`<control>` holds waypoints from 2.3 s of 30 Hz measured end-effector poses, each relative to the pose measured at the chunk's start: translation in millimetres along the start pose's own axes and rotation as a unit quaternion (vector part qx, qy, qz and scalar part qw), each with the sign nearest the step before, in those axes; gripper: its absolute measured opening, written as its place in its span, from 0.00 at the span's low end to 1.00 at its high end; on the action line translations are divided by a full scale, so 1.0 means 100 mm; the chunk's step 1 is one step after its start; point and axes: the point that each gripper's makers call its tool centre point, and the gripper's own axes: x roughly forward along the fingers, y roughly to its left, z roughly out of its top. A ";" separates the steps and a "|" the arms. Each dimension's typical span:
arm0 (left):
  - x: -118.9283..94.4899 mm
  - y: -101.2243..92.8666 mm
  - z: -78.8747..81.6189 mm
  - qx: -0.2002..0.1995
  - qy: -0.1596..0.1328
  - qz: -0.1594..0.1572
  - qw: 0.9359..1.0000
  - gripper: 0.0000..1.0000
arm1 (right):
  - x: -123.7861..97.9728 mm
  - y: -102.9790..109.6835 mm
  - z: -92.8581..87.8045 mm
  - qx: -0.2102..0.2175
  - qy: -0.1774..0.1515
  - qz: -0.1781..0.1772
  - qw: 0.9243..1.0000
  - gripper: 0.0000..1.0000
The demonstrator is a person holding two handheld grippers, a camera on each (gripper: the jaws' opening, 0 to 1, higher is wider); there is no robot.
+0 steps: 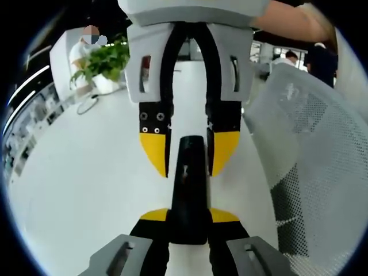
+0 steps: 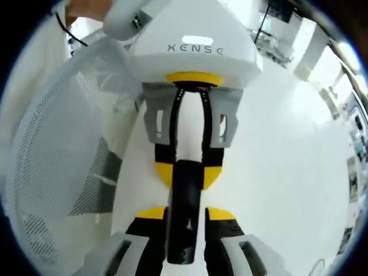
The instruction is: Press the specified remote control buttons in sequence, fully releasing each button before pressing the next.
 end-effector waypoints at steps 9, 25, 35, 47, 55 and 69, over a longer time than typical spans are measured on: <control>0.01 -0.01 -0.01 0.001 0.003 -0.001 1.000 0.23 | -0.04 0.02 -0.12 0.009 0.009 -0.001 1.000 0.25; 0.01 -0.01 -0.01 0.003 0.005 -0.002 1.000 0.23 | -0.08 0.05 -0.39 0.028 0.032 0.004 0.999 0.29; 0.01 -0.01 -0.01 0.002 0.005 -0.001 1.000 0.23 | -0.08 0.09 -0.63 0.047 0.049 0.010 0.998 0.29; 0.00 0.02 -0.02 0.002 0.006 0.000 1.000 0.23 | -0.05 0.08 -0.77 0.067 0.055 0.012 0.996 0.28; 0.00 -0.02 0.01 0.001 0.006 0.001 1.000 0.23 | -0.02 0.08 -0.82 0.074 0.056 0.015 0.996 0.28; 0.00 0.01 -0.01 0.002 0.007 0.001 1.000 0.23 | 0.03 0.05 -0.86 0.057 0.061 0.003 0.997 0.21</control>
